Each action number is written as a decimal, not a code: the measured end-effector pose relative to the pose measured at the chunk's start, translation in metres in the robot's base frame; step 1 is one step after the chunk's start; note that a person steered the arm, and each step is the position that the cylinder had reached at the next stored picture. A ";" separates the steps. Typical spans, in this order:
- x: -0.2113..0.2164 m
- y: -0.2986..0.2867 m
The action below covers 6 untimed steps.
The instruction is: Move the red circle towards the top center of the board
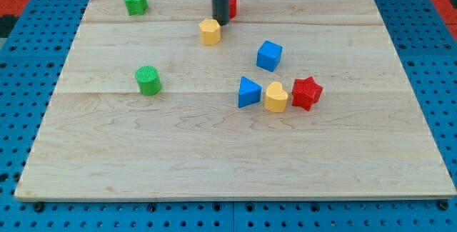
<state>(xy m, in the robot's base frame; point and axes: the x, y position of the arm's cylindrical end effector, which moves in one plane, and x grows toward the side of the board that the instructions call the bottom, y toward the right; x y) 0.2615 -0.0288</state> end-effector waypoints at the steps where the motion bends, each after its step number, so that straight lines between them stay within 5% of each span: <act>1: -0.024 -0.002; 6: -0.035 0.046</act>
